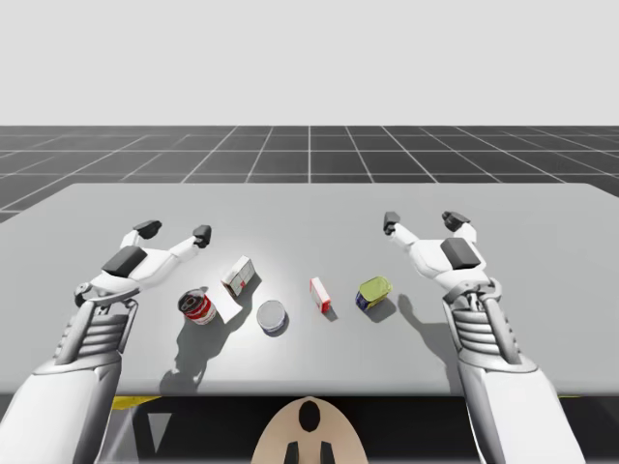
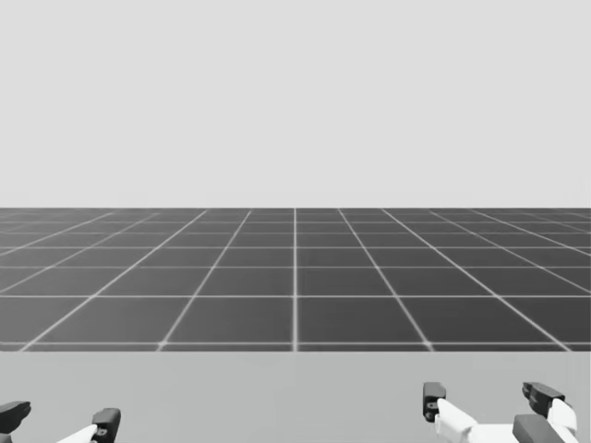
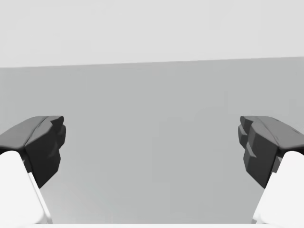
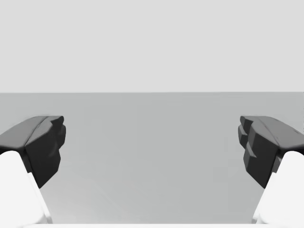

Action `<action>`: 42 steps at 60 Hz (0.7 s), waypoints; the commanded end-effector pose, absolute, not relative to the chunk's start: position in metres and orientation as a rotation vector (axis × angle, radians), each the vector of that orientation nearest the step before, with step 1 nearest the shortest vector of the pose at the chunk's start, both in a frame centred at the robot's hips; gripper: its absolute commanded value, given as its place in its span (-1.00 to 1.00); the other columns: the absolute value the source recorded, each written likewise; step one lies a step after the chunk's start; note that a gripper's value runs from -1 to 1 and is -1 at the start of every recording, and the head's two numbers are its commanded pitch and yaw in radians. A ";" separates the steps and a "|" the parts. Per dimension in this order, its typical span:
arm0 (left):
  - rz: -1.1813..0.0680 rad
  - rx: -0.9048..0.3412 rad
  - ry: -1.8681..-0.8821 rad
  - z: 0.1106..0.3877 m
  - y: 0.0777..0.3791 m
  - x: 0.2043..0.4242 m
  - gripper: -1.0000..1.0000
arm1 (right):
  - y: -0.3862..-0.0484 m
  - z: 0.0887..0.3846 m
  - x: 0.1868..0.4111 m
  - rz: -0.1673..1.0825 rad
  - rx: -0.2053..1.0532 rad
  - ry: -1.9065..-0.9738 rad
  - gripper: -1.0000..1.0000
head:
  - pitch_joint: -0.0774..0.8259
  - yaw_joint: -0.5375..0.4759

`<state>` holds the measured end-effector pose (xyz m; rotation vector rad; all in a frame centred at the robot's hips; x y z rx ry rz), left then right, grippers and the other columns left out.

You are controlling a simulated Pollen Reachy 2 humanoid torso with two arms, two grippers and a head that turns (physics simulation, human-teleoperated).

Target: Pick up the potted meat can and lift it.

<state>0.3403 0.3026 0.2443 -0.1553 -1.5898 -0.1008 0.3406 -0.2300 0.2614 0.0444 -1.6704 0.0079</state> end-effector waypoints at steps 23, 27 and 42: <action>-0.125 -0.101 -1.622 0.244 0.300 0.339 -1.00 | -0.229 0.261 0.338 0.054 -0.012 -1.678 -1.00 | -0.28 0.05; -0.129 -0.094 -1.625 0.244 0.300 0.339 -1.00 | -0.228 0.260 0.338 0.060 -0.020 -1.684 -1.00 | -0.15 0.06; -0.140 -0.071 -1.635 0.244 0.300 0.339 -1.00 | -0.227 0.257 0.339 0.082 -0.030 -1.679 -1.00 | 0.20 0.04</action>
